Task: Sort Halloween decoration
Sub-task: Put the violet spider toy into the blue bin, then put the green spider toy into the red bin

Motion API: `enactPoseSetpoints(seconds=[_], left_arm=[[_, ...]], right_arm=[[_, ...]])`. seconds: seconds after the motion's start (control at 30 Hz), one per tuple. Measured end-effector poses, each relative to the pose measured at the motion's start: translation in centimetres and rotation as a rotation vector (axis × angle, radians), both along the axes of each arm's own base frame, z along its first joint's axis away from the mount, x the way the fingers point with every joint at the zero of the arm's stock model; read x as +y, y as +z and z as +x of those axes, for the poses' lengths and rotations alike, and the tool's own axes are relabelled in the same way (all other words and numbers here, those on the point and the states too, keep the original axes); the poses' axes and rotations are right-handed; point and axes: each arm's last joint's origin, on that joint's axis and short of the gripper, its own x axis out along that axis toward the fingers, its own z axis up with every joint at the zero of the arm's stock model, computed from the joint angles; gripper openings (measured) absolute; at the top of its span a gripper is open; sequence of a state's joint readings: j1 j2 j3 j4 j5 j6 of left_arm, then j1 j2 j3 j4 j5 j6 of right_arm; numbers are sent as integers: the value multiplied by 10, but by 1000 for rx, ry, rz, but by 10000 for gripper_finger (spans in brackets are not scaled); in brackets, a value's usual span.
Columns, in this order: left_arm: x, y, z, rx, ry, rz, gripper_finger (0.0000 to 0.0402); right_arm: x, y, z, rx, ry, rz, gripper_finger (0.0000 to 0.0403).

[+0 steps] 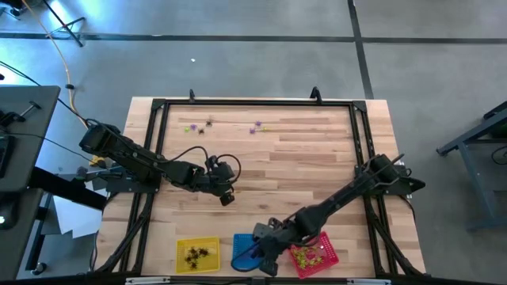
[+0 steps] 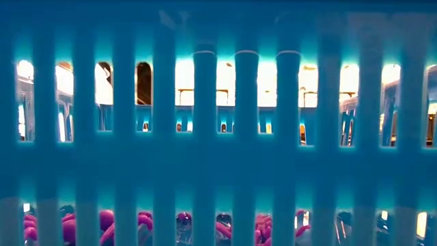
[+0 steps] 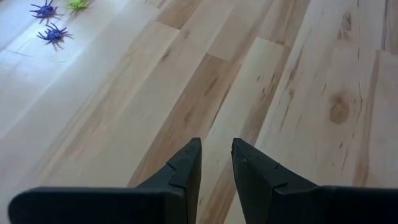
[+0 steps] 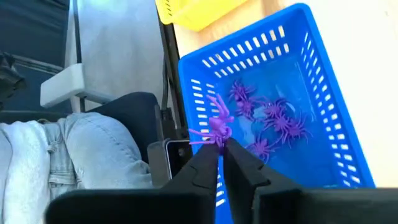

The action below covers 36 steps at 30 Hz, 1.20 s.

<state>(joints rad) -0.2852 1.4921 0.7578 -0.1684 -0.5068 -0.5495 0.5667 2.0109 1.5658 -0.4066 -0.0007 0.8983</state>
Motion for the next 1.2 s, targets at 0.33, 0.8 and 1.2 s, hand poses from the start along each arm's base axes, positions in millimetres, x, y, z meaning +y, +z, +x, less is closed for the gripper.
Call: enactPoseSetpoints(seconds=[0.33,0.8,1.2], left_arm=[[-6,0,-2,0,-23,0,78],[-8,-1,-3,5,-8,-17,78],[-6,-10,-22,167,71,101,78]], right_arm=[[3,5,2,-34,29,53,113],[-87,27,18,143,-16,-235,123],[-256,5,29,307,-61,-356,123]])
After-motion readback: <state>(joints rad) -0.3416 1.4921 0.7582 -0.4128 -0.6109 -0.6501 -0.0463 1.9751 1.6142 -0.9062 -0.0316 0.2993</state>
